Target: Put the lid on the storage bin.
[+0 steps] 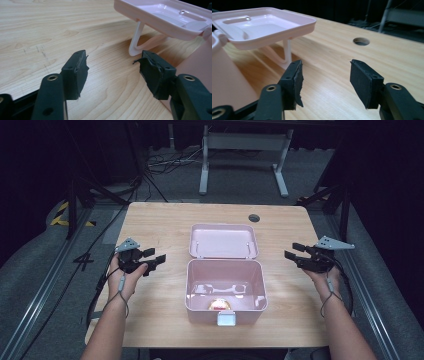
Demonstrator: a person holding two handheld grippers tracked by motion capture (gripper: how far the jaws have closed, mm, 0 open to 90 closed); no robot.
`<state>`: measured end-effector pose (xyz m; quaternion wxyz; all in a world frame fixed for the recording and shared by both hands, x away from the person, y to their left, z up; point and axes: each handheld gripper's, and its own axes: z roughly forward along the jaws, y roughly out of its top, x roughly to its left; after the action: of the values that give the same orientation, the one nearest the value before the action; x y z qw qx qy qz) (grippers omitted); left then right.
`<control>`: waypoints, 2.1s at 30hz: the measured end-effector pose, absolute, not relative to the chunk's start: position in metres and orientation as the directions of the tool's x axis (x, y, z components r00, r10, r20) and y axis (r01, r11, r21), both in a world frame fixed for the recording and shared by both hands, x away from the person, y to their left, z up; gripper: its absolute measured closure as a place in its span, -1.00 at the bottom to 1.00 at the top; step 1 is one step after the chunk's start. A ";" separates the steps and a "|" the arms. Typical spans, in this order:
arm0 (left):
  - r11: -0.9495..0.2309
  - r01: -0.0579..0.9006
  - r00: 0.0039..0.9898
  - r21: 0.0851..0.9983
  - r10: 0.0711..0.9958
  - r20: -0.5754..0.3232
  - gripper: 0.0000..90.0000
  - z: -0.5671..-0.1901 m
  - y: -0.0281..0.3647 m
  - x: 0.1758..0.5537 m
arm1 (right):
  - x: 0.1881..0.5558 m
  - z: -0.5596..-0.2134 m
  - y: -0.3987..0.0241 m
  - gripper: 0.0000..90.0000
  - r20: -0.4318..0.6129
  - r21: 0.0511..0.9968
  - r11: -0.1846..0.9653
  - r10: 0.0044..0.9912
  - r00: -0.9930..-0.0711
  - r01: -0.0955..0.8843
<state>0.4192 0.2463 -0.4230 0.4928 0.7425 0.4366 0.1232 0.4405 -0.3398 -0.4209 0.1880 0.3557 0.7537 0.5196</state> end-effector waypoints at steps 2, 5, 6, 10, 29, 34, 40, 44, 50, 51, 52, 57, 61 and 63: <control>-0.140 0.513 0.584 0.847 0.780 -0.225 -0.33 -0.420 0.243 0.422 | 0.440 -0.421 -0.339 -0.04 0.088 0.915 0.209 0.733 -0.674 0.346; -0.117 0.517 0.570 0.848 0.786 -0.239 -0.53 -0.416 0.238 0.429 | 0.437 -0.420 -0.339 -0.04 0.078 0.915 0.217 0.731 -0.677 0.339; -0.118 0.519 0.560 0.847 0.795 -0.232 -0.51 -0.415 0.236 0.432 | 0.436 -0.419 -0.338 -0.04 0.074 0.915 0.221 0.732 -0.678 0.338; -0.103 0.490 0.550 0.866 0.807 -0.215 -0.42 -0.406 0.228 0.444 | 0.429 -0.417 -0.338 -0.05 0.050 0.913 0.242 0.733 -0.678 0.329; -0.116 0.498 0.599 0.859 0.763 -0.244 -0.24 -0.395 0.174 0.513 | 0.406 -0.412 -0.337 -0.02 0.001 0.903 0.297 0.721 -0.692 0.310; -0.085 0.521 0.610 0.849 0.733 -0.301 -0.27 -0.401 0.162 0.529 | 0.403 -0.412 -0.335 -0.02 -0.014 0.900 0.312 0.718 -0.696 0.304; -0.082 0.543 0.601 0.835 0.732 -0.319 -0.29 -0.412 0.151 0.541 | 0.403 -0.411 -0.334 -0.02 -0.013 0.901 0.312 0.715 -0.699 0.302; -0.077 0.575 0.595 0.815 0.723 -0.351 -0.27 -0.420 0.150 0.546 | 0.403 -0.410 -0.334 -0.02 -0.017 0.902 0.316 0.710 -0.704 0.296; -0.039 0.610 0.592 0.791 0.686 -0.423 -0.18 -0.425 0.148 0.549 | 0.403 -0.410 -0.334 -0.02 -0.015 0.903 0.312 0.708 -0.706 0.294; -0.037 0.614 0.589 0.788 0.685 -0.428 -0.18 -0.426 0.147 0.550 | 0.403 -0.410 -0.334 -0.02 -0.017 0.903 0.314 0.708 -0.706 0.292; -0.038 0.618 0.589 0.786 0.685 -0.430 -0.18 -0.426 0.147 0.550 | 0.403 -0.409 -0.334 -0.02 -0.017 0.904 0.313 0.707 -0.707 0.292; -0.046 0.643 0.584 0.764 0.675 -0.451 -0.17 -0.432 0.145 0.552 | 0.402 -0.409 -0.333 -0.02 -0.016 0.906 0.310 0.707 -0.707 0.289; -0.060 0.666 0.583 0.743 0.663 -0.469 -0.12 -0.436 0.145 0.554 | 0.403 -0.409 -0.333 -0.02 -0.013 0.905 0.309 0.707 -0.707 0.292; -0.066 0.681 0.581 0.729 0.654 -0.484 -0.10 -0.436 0.145 0.554 | 0.403 -0.409 -0.333 -0.02 -0.008 0.906 0.304 0.706 -0.708 0.293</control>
<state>0.5537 0.1446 -0.4360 0.5077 0.7300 0.4574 -0.0134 0.4028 -0.3334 -0.4088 0.2084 0.3203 0.7802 0.4952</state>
